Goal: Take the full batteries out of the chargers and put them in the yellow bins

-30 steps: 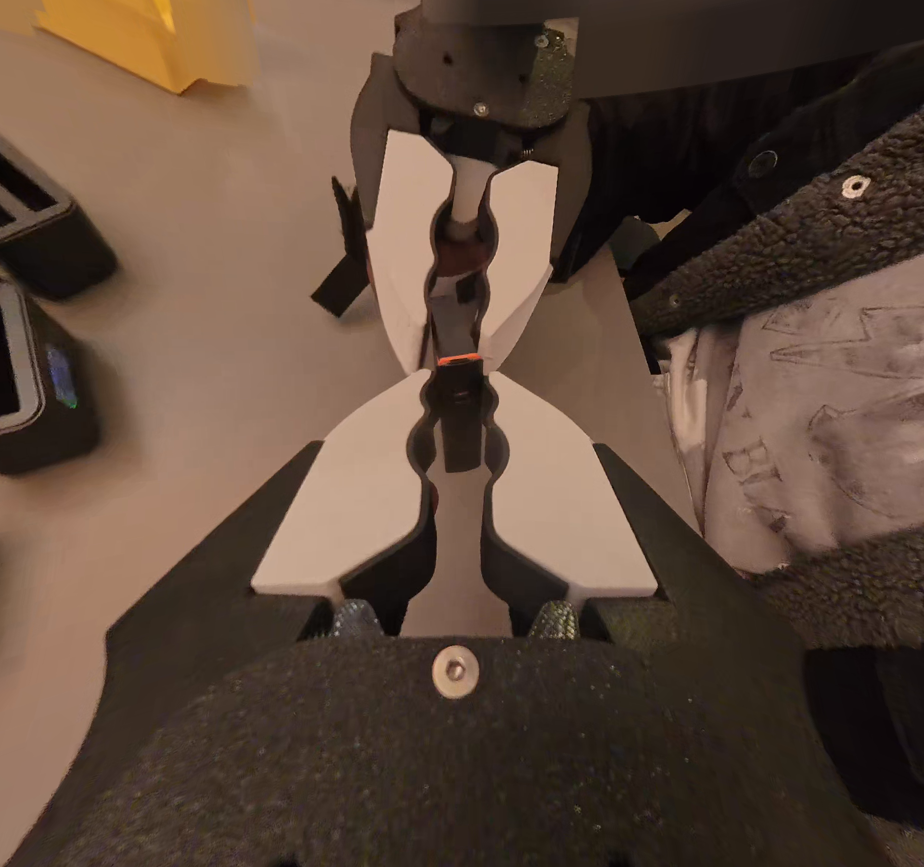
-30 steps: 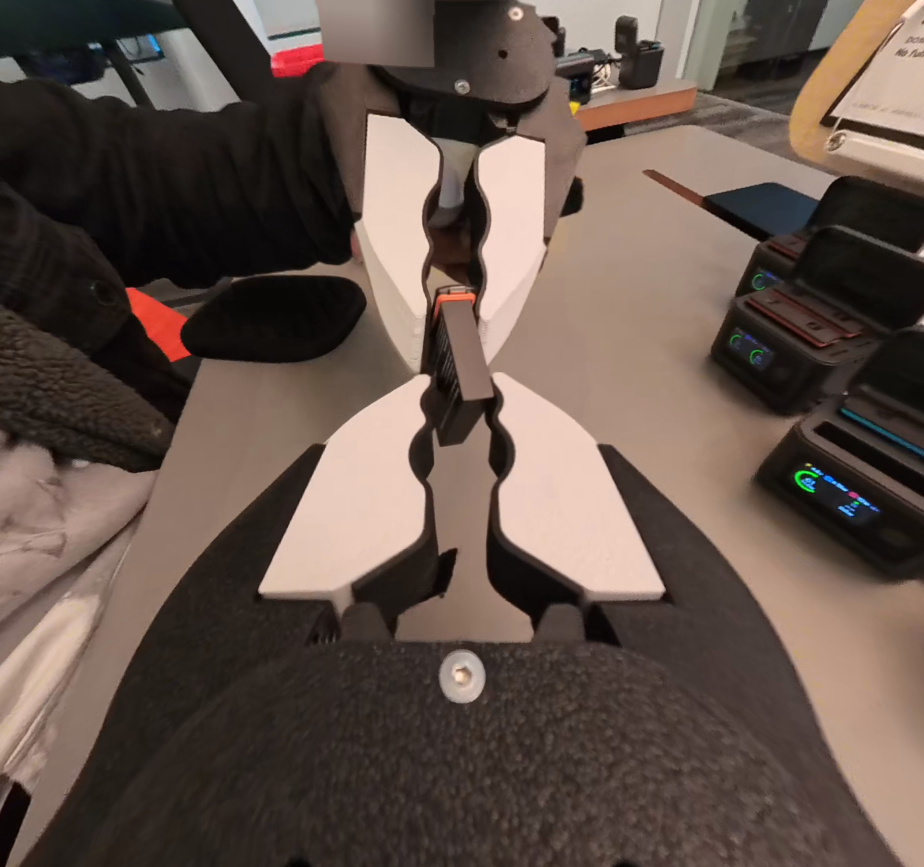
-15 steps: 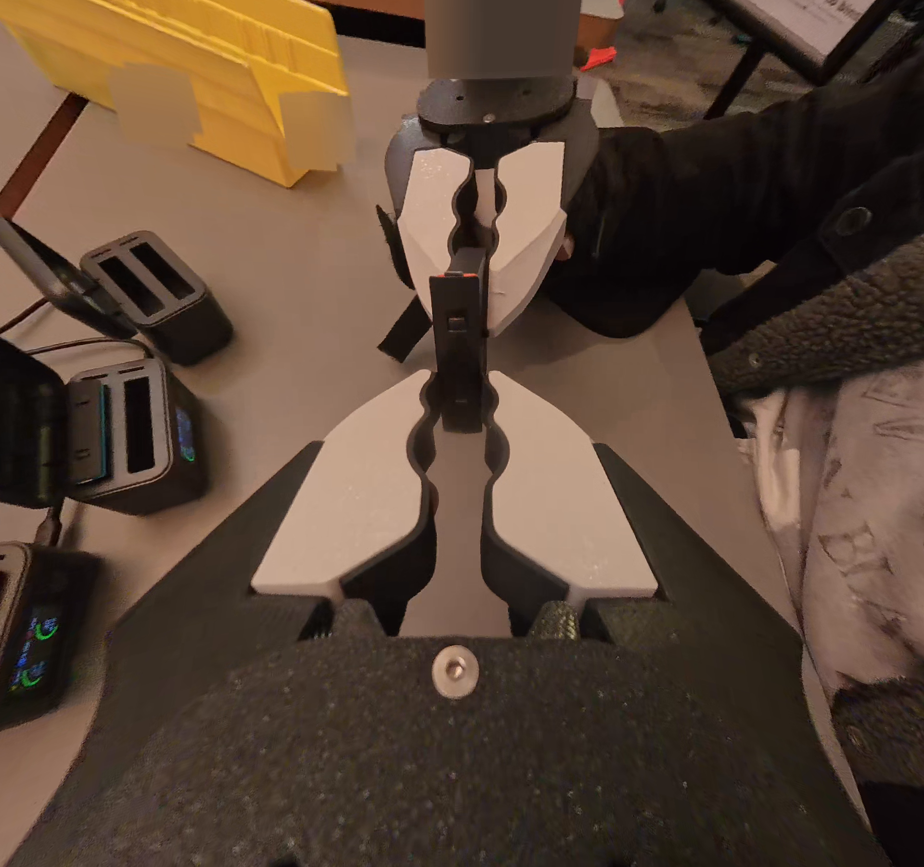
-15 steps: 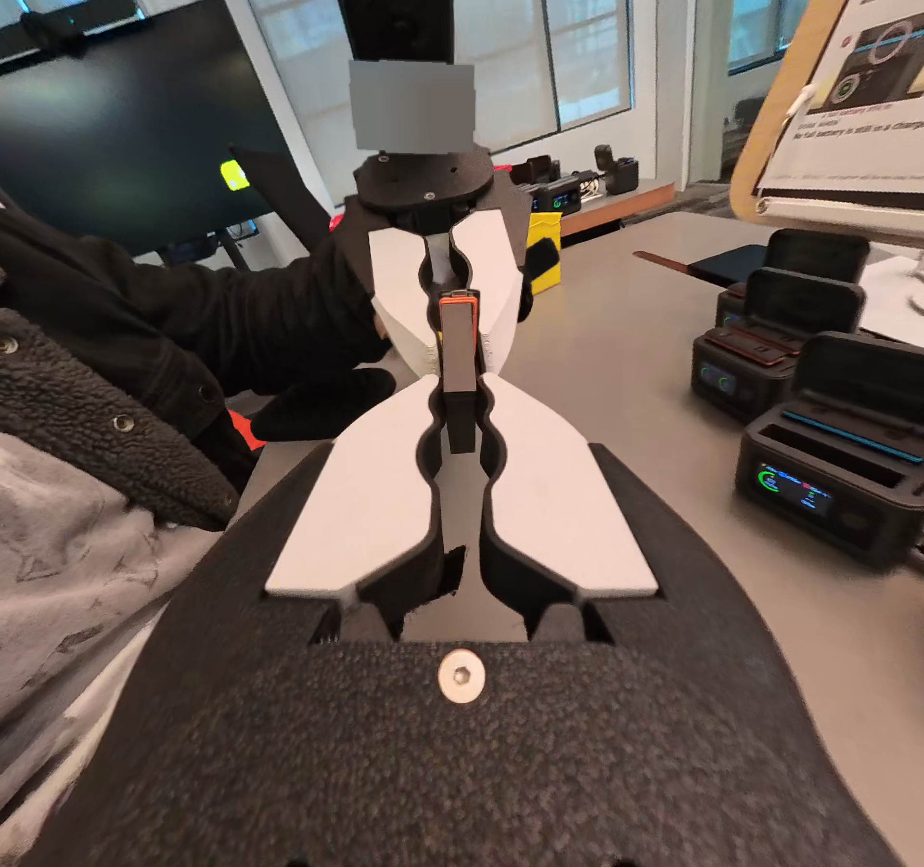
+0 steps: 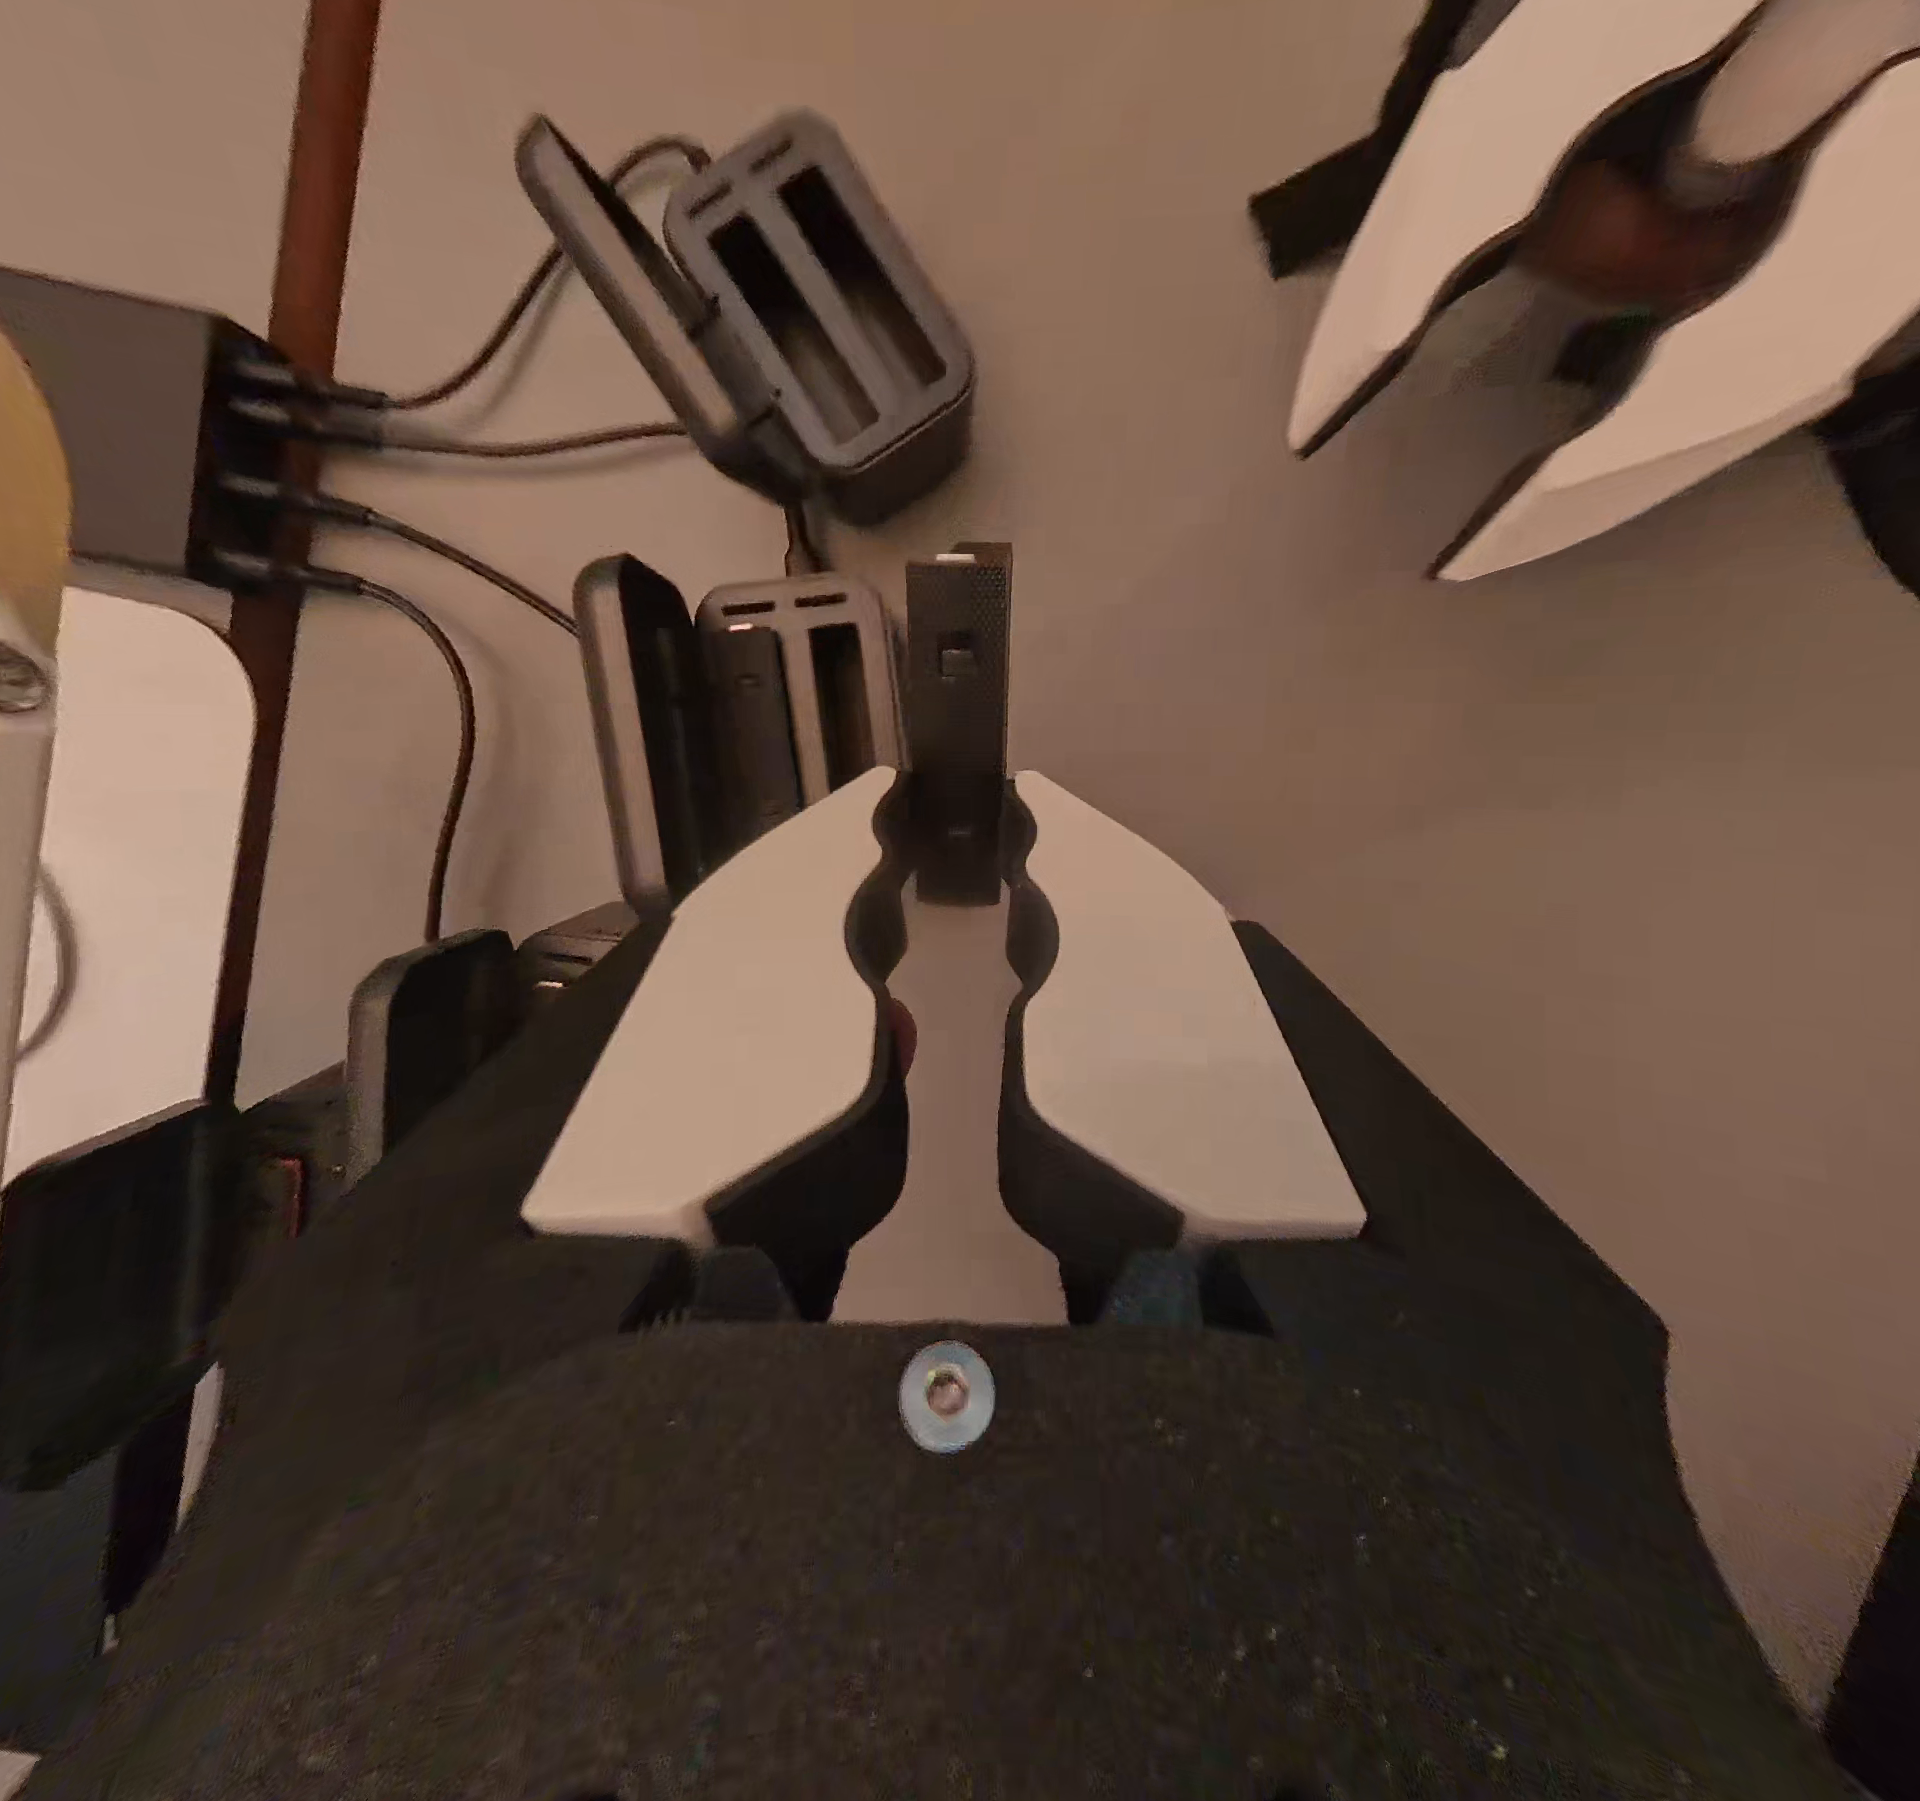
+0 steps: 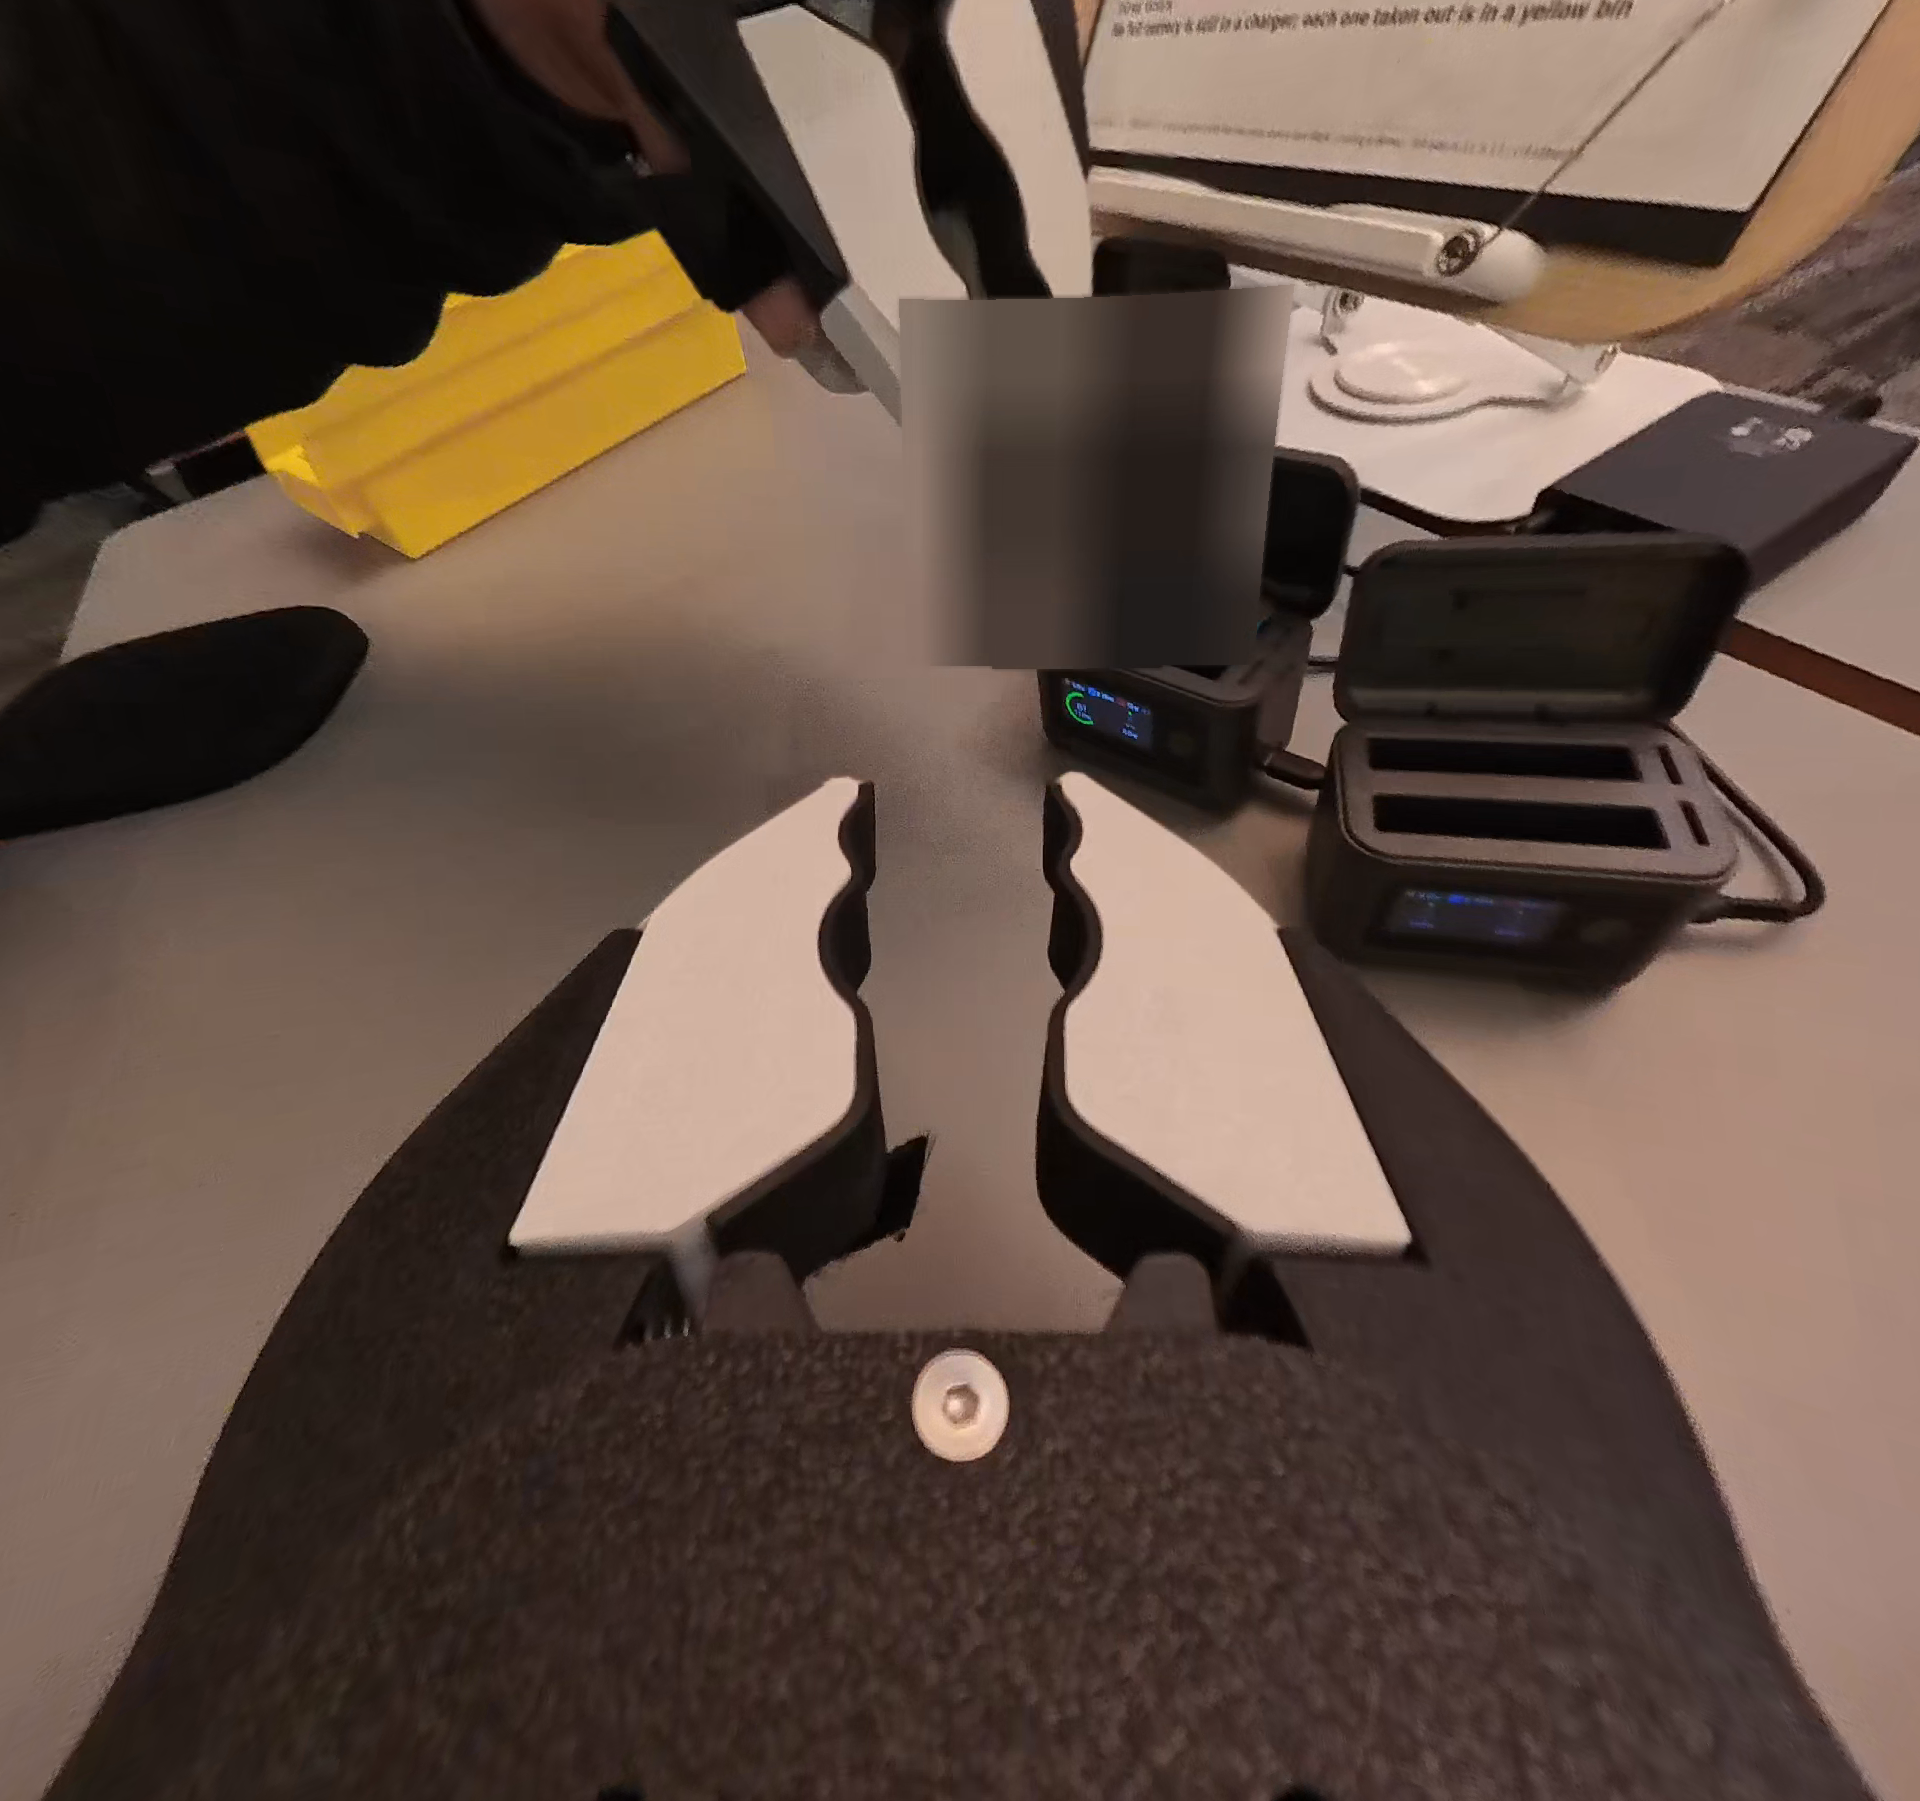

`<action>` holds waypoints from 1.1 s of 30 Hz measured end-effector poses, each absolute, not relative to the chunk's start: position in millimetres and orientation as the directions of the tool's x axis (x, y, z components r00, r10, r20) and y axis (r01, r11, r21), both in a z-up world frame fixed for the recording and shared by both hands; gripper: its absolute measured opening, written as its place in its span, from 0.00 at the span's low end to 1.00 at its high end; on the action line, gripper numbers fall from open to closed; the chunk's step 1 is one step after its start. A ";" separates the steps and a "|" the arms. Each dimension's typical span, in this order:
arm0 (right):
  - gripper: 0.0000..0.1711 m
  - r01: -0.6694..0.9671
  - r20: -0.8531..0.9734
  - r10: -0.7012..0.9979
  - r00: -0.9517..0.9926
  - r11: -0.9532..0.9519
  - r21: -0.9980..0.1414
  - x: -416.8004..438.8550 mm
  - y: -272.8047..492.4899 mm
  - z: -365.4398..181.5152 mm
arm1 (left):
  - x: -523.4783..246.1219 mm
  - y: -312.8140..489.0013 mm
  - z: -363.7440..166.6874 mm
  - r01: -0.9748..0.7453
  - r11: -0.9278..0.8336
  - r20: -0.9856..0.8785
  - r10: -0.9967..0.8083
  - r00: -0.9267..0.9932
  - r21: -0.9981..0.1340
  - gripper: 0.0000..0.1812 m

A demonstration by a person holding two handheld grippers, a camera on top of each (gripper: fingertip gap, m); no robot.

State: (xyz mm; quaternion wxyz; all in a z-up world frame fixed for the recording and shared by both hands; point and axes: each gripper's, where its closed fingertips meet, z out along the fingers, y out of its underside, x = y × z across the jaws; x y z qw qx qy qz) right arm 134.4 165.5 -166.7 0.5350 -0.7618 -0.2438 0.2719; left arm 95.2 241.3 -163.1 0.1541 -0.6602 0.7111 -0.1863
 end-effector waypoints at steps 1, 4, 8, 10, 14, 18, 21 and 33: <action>0.18 0.081 -0.158 0.658 0.736 -0.318 -0.945 135.4 166.2 -168.9 | 95.7 245.3 -169.6 -0.897 0.049 0.037 -0.997 -0.072 -0.440 0.08; 0.18 0.090 -0.157 0.657 0.738 -0.326 -0.941 135.5 166.5 -172.0 | 97.2 258.3 -184.1 -0.924 0.050 0.007 -0.998 -0.056 -0.379 0.09; 0.18 0.108 -0.149 0.664 0.733 -0.329 -0.938 132.5 165.5 -174.6 | 98.1 267.1 -193.4 -0.939 0.021 -0.007 -1.000 -0.020 -0.342 0.08; 0.18 0.115 -0.146 0.665 0.732 -0.332 -0.936 131.7 165.3 -176.0 | 97.8 269.2 -194.8 -0.942 0.013 -0.015 -1.000 -0.009 -0.335 0.09; 0.17 0.115 -0.153 0.666 0.730 -0.341 -0.933 130.5 165.5 -178.0 | 95.2 270.8 -198.6 -0.958 0.027 -0.036 -0.999 -0.017 -0.286 0.08; 0.17 0.118 -0.154 0.667 0.729 -0.344 -0.931 129.6 165.0 -179.3 | 95.7 271.4 -201.9 -0.971 0.040 -0.055 -0.998 -0.028 -0.235 0.09; 0.17 0.122 -0.152 0.668 0.729 -0.345 -0.931 129.3 164.8 -179.6 | 93.0 272.8 -205.6 -0.978 0.038 -0.057 -0.998 -0.027 -0.207 0.09; 0.17 0.128 -0.152 0.673 0.723 -0.348 -0.929 127.4 163.7 -179.8 | 86.0 277.3 -209.1 -0.995 0.089 -0.107 -0.991 -0.084 -0.047 0.08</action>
